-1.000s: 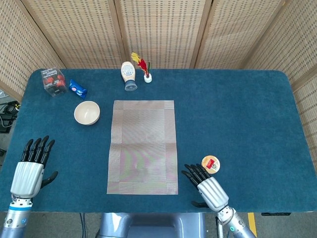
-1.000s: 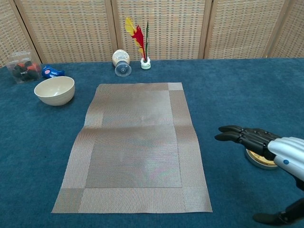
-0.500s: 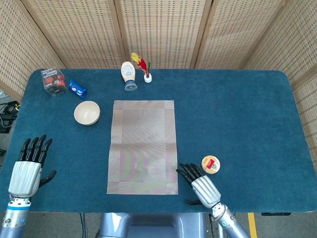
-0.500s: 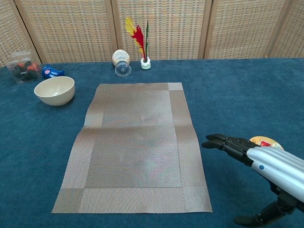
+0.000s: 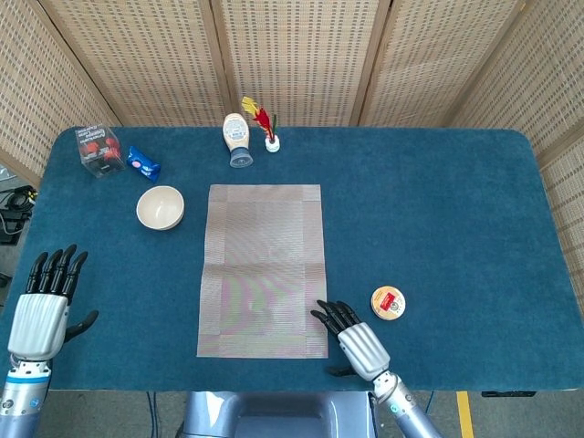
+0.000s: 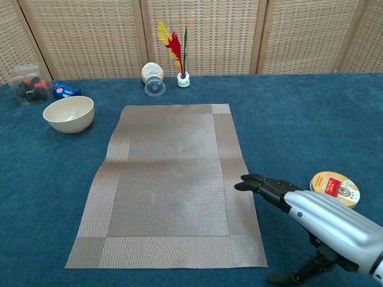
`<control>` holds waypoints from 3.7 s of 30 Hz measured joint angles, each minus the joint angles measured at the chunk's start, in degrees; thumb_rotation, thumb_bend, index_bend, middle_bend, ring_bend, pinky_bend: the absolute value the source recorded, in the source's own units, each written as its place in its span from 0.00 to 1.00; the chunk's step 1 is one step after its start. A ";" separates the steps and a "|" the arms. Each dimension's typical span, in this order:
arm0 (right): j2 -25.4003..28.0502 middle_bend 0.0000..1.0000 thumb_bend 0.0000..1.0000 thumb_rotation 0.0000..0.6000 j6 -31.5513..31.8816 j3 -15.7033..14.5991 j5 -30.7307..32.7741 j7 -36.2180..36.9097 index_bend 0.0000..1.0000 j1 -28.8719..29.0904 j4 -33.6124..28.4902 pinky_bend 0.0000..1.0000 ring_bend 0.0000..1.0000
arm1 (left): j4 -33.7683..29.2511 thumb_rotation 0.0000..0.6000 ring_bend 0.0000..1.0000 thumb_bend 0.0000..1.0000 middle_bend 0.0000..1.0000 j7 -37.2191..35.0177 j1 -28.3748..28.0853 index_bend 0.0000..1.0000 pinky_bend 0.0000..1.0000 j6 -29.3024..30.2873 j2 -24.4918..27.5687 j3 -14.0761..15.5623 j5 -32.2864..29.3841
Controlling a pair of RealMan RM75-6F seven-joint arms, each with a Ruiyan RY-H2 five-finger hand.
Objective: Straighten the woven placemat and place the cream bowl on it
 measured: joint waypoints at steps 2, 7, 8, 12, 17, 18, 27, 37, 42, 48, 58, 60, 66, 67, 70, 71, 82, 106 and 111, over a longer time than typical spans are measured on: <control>-0.71 0.00 0.16 1.00 -0.16 0.34 0.37 0.05 0.12 0.26 0.86 0.00 0.00 | 0.05 1.00 0.00 0.15 0.00 -0.18 0.05 0.01 0.00 -0.16 0.03 -0.10 -0.11; -1.52 0.00 0.17 1.00 -0.48 0.74 1.10 0.20 0.12 0.67 2.14 0.00 0.00 | 0.21 1.00 0.00 0.15 0.00 -0.41 0.09 0.01 0.00 -0.44 0.04 -0.35 -0.24; -1.58 0.00 0.17 1.00 -0.58 0.74 1.29 0.15 0.12 0.71 2.34 0.00 0.00 | 0.26 1.00 0.00 0.15 0.00 -0.43 0.09 0.01 0.00 -0.47 0.02 -0.43 -0.27; -1.56 0.00 0.18 1.00 -0.81 0.39 1.60 -0.05 0.12 0.83 2.56 0.00 0.00 | 0.46 1.00 0.00 0.15 0.00 -0.51 0.09 0.01 0.00 -0.83 -0.09 -0.57 -0.41; -1.66 0.00 0.21 1.00 -0.98 0.20 1.92 0.06 0.12 1.00 2.37 0.00 0.00 | 0.52 1.00 0.00 0.15 0.00 -0.28 0.15 0.01 0.00 -0.98 -0.25 -0.59 -0.20; -1.75 0.00 0.22 1.00 -1.06 0.26 2.08 0.03 0.12 1.03 2.44 0.00 0.00 | 0.51 1.00 0.00 0.15 0.00 -0.26 0.16 0.01 0.00 -1.01 -0.26 -0.59 -0.19; -5.10 0.00 0.40 1.00 0.31 0.88 1.99 0.64 0.13 1.13 6.73 0.00 0.00 | 0.48 1.00 0.00 0.15 0.00 -0.21 0.17 0.01 0.00 -1.81 -0.35 -0.60 -0.47; -9.25 0.00 0.56 1.00 5.63 0.68 -0.26 7.22 0.14 0.77 13.60 0.00 0.00 | 0.57 1.00 0.00 0.15 0.00 -0.27 0.21 0.02 0.00 -2.29 -0.52 -0.67 -0.53; -9.74 0.00 0.56 1.00 6.67 0.25 -0.75 9.04 0.19 0.64 14.84 0.00 0.00 | 0.44 1.00 0.00 0.15 0.00 -0.22 0.28 0.02 0.00 -2.22 -0.56 -0.69 -0.37; -10.12 0.07 0.53 1.00 7.89 0.28 -0.91 9.34 0.36 0.55 15.85 0.02 0.00 | 0.54 1.00 0.00 0.16 0.00 -0.06 0.23 0.03 0.00 -2.76 -0.70 -0.66 -0.56; -11.86 0.21 0.51 1.00 9.74 1.16 -0.57 10.74 0.53 0.28 18.94 0.08 0.00 | 0.55 1.00 0.00 0.16 0.00 -0.65 0.26 0.05 0.00 -2.99 -0.58 -0.94 -0.92; -11.95 0.22 0.51 1.00 10.02 1.16 -0.47 11.14 0.54 0.23 19.20 0.08 0.00 | 0.56 1.00 0.00 0.16 0.00 -0.71 0.27 0.06 0.00 -2.96 -0.57 -0.98 -0.92; -11.99 0.23 0.51 1.00 10.26 0.98 -0.26 10.86 0.54 0.01 19.10 0.08 0.00 | 0.49 1.00 0.00 0.16 0.00 -0.92 0.34 0.06 0.00 -2.87 -0.48 -0.97 -0.76; -11.97 0.23 0.51 1.00 10.31 0.96 -0.27 10.84 0.54 0.00 19.05 0.08 0.00 | 0.46 1.00 0.00 0.16 0.00 -0.95 0.37 0.06 0.00 -2.85 -0.46 -0.98 -0.75; -11.90 0.23 0.51 1.00 10.54 0.88 -0.33 10.72 0.54 -0.05 18.84 0.08 0.00 | 0.40 1.00 0.00 0.16 0.00 -1.05 0.41 0.06 0.00 -2.75 -0.42 -1.04 -0.75; -11.86 0.23 0.51 1.00 10.59 0.82 -0.34 10.69 0.54 -0.09 18.68 0.08 0.00 | 0.37 1.00 0.00 0.16 0.00 -1.08 0.42 0.06 0.00 -2.73 -0.41 -1.07 -0.78; -11.32 0.23 0.51 1.00 10.25 0.33 -0.04 9.30 0.54 -0.44 16.56 0.08 0.00 | 0.23 1.00 0.00 0.16 0.00 -1.35 0.49 0.06 0.00 -2.92 -0.22 -0.99 -0.75; -11.19 0.24 0.64 1.00 10.64 -0.14 -0.14 8.23 0.65 -1.07 14.70 0.08 0.00 | 0.06 1.00 0.00 0.16 0.00 -1.41 0.57 0.06 0.00 -3.00 -0.04 -0.95 -0.46; -10.89 0.24 0.64 1.00 10.66 -0.16 -0.20 8.26 0.66 -1.07 14.30 0.08 0.00 | 0.04 1.00 0.00 0.16 0.00 -1.45 0.59 0.06 0.00 -2.96 -0.06 -0.91 -0.35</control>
